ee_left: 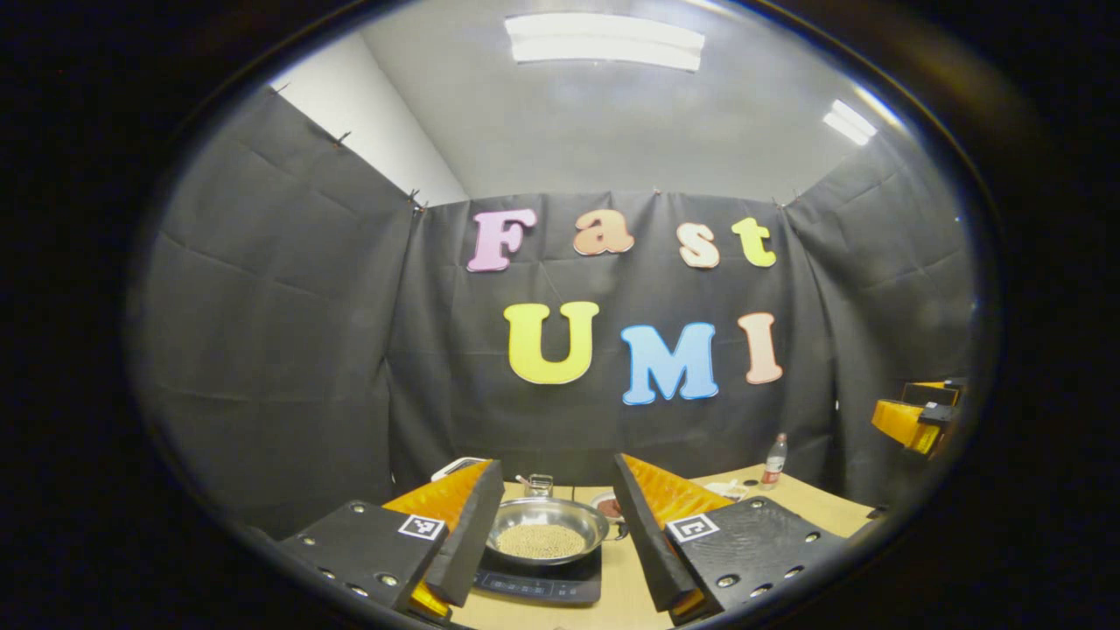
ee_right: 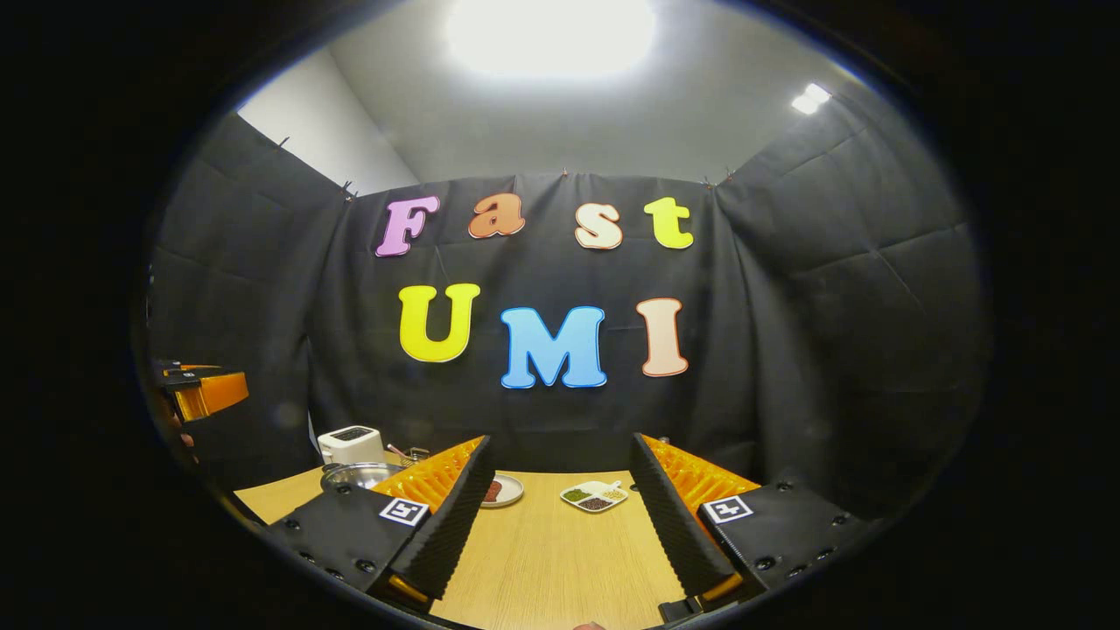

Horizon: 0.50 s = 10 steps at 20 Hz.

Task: First push the handle of the pot to place it horizontally, then grasp the pot with both hands and set it on the induction cooktop.

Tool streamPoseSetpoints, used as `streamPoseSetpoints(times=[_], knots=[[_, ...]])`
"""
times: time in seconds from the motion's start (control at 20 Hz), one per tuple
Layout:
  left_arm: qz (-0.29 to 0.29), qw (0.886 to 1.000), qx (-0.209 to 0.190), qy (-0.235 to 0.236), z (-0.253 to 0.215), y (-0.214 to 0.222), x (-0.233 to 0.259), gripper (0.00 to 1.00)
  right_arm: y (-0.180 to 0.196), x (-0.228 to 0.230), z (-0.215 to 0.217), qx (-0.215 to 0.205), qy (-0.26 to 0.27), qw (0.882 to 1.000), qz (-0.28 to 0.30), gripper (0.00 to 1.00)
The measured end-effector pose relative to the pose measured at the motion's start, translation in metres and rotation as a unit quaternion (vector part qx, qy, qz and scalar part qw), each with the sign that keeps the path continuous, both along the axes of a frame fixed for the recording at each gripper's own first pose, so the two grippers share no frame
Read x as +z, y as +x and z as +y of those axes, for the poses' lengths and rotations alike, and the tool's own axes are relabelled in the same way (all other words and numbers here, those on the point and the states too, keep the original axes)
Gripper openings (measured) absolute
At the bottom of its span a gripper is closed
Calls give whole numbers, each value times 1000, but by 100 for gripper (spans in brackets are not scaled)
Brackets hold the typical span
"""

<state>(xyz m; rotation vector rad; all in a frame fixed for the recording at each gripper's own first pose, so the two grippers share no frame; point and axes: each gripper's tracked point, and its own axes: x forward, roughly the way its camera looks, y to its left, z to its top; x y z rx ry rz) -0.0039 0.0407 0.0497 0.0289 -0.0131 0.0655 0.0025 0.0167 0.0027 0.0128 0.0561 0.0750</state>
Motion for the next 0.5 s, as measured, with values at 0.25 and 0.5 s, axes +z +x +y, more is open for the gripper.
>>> streamPoseSetpoints(times=[0.25,0.5], knots=[[-1,1000,12,0,15,-4,1,74,-2,3,4,-5,-3,1000,-3,93],[-2,1000,15,1,19,-6,0,74,-1,-1,8,0,-11,1000,-4,98]])
